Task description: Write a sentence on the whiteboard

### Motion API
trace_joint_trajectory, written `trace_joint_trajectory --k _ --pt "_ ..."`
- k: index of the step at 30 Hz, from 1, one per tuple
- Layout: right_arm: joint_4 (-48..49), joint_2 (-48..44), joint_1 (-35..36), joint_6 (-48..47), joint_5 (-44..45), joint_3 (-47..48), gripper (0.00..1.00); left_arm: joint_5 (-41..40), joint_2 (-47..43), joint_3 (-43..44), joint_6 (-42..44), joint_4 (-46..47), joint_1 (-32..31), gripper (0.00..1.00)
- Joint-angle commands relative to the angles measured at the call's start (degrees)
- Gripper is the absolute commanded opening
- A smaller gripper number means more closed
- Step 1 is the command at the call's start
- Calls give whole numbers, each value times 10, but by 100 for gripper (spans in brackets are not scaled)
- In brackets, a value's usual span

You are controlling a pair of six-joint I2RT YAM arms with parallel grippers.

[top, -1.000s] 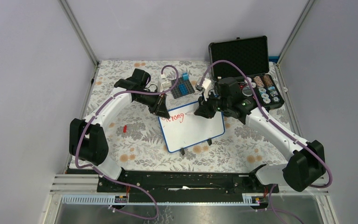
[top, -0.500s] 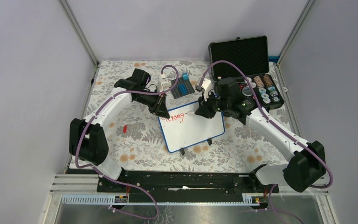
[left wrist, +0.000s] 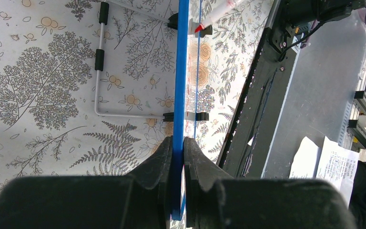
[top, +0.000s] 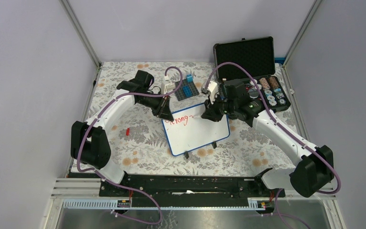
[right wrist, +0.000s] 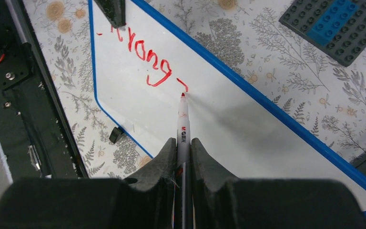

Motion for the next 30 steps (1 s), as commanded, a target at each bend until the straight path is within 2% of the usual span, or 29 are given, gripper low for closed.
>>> trace_joint_trajectory --k 1,4,7,11,30 --pt "-18 -16 -5 -13 -55 38 0 -25 -3 17 12 23 -2 0" --pt "-16 -11 -5 -5 -63 51 0 -23 -2 17 12 23 -2 0" --pt "-15 -6 -5 -2 -60 61 0 -24 -6 20 10 23 -2 14" --pt "-2 0 -5 2 -40 61 0 -20 -7 34 3 23 -2 23" --pt "19 7 -5 -10 -33 44 0 10 19 54 -29 46 -6 24"
